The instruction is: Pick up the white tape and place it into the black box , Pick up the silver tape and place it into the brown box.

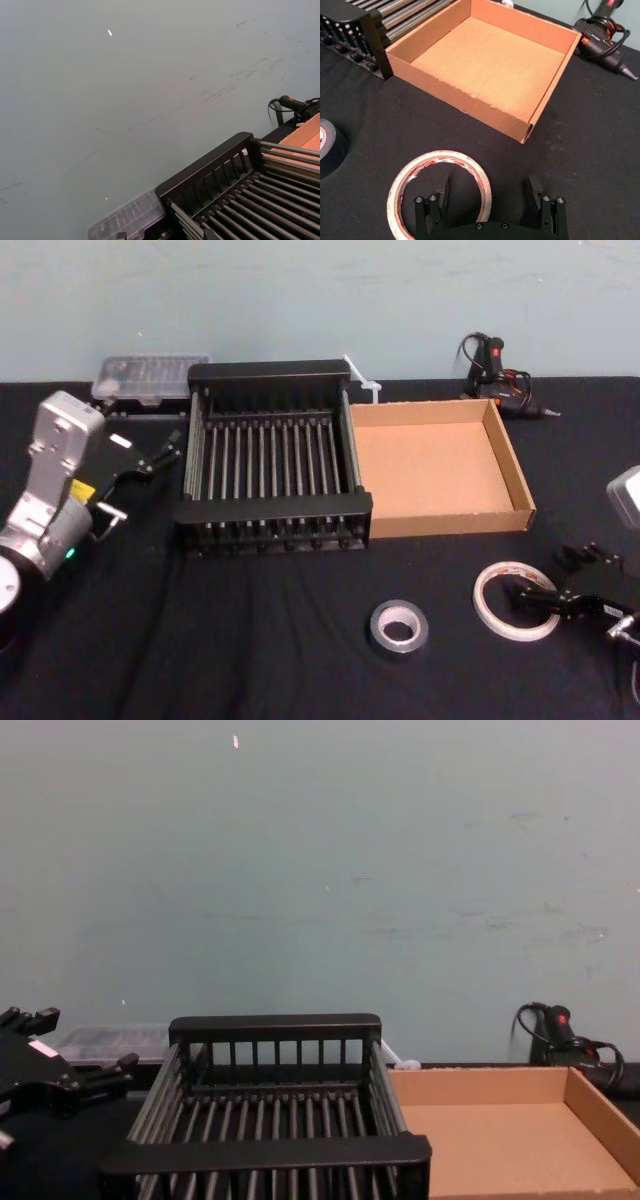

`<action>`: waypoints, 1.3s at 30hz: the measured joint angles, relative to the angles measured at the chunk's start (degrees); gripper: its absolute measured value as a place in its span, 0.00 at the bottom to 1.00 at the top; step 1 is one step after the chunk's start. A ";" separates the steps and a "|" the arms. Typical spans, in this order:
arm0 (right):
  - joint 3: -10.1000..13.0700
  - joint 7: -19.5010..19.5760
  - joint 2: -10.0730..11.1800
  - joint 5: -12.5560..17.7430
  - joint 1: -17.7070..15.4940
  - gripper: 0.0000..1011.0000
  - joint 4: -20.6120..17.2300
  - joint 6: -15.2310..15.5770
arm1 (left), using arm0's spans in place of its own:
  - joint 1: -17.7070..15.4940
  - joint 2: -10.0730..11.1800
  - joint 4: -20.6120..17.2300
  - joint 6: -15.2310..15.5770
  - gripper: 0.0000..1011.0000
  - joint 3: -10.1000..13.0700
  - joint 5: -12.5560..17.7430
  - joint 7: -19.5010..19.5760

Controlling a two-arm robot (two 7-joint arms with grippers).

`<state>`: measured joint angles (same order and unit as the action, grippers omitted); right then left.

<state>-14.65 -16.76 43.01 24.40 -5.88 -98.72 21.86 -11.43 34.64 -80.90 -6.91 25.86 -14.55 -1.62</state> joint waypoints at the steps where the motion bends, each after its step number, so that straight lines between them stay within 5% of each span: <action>1: 0.00 -0.21 -0.24 -0.14 0.15 0.99 0.21 0.18 | 0.00 0.00 0.00 0.00 0.99 0.00 0.00 0.00; 39: 0.90 -3.09 -2.90 -2.12 1.39 0.99 2.09 3.01 | 0.00 0.00 0.00 0.00 0.99 0.00 0.00 0.00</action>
<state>-13.75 -19.85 40.10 22.28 -4.50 -96.63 24.87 -11.43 34.65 -80.90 -6.91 25.86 -14.55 -1.62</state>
